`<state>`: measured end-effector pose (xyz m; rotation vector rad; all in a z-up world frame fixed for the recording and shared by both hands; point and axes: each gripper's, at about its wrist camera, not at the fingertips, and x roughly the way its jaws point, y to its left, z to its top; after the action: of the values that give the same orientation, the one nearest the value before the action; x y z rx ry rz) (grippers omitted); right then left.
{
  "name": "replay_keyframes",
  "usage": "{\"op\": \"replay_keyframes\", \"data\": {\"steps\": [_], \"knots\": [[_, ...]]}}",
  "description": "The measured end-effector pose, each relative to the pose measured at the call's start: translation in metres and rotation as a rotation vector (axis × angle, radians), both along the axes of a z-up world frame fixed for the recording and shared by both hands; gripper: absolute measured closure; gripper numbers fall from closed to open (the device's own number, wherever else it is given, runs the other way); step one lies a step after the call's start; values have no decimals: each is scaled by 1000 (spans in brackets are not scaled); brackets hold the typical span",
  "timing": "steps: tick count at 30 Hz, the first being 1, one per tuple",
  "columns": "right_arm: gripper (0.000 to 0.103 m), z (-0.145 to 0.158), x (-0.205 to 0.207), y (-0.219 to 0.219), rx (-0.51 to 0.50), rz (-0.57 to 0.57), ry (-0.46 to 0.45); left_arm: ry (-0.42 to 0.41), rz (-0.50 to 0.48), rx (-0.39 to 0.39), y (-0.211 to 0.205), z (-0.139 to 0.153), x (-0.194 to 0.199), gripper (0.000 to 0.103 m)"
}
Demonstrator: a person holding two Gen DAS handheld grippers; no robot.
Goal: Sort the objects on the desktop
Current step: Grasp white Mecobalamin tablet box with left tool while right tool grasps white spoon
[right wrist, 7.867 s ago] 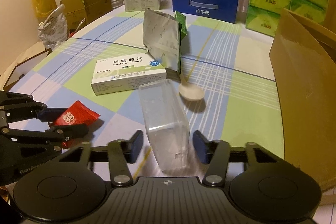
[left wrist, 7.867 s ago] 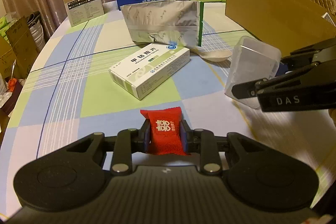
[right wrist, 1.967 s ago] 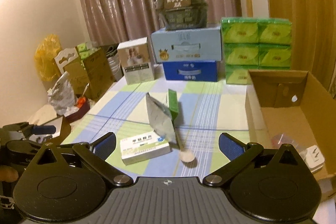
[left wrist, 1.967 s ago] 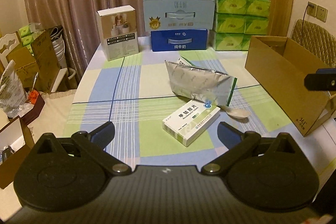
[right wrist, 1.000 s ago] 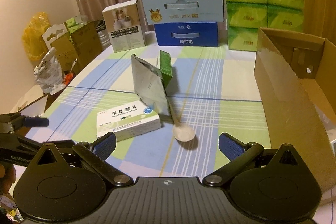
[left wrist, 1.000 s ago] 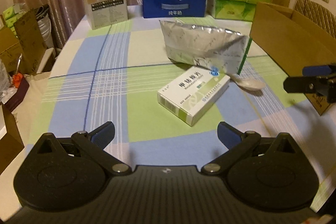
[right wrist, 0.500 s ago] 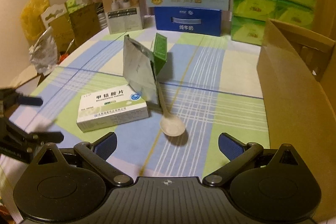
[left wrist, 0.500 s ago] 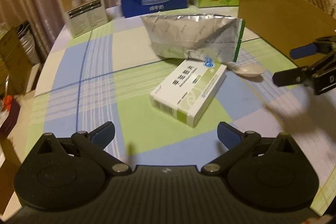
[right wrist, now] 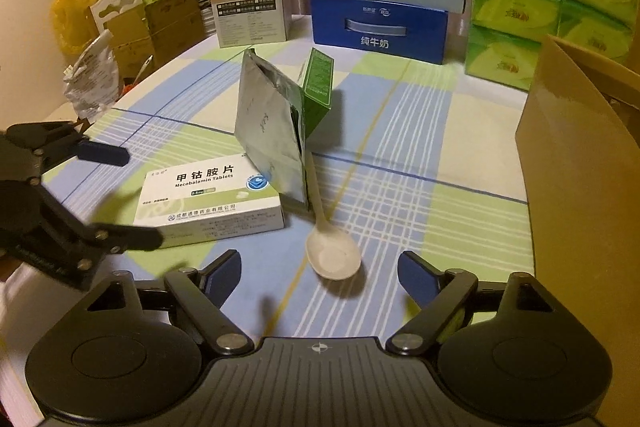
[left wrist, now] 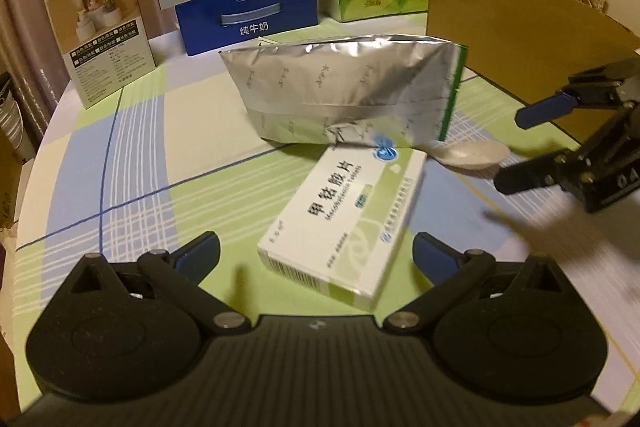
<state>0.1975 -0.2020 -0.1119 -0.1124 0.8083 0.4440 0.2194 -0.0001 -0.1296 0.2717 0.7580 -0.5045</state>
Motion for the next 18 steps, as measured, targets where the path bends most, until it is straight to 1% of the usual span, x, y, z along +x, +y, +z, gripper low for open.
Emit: {"op": "replay_keyframes", "data": {"steps": [4, 7, 8, 10, 11, 14, 18], "knots": [[20, -2, 4, 1, -7, 4, 3, 10, -38, 6, -5, -6, 10, 4], [21, -4, 8, 1, -10, 2, 13, 26, -64, 16, -11, -11, 14, 7], [22, -5, 9, 0, -11, 1, 16, 31, -65, 19, -12, -13, 15, 10], [22, -7, 11, 1, -11, 0, 20, 48, -53, 16, -14, -14, 16, 15], [24, -8, 12, 1, -11, 2, 24, 62, -44, 13, -14, -15, 16, 20], [28, -10, 15, 2, -16, 6, 32, 68, -22, 21, -16, -15, 12, 22], [36, -15, 22, 2, -13, -3, 54, 112, 27, -2, -19, -8, 6, 26]]}}
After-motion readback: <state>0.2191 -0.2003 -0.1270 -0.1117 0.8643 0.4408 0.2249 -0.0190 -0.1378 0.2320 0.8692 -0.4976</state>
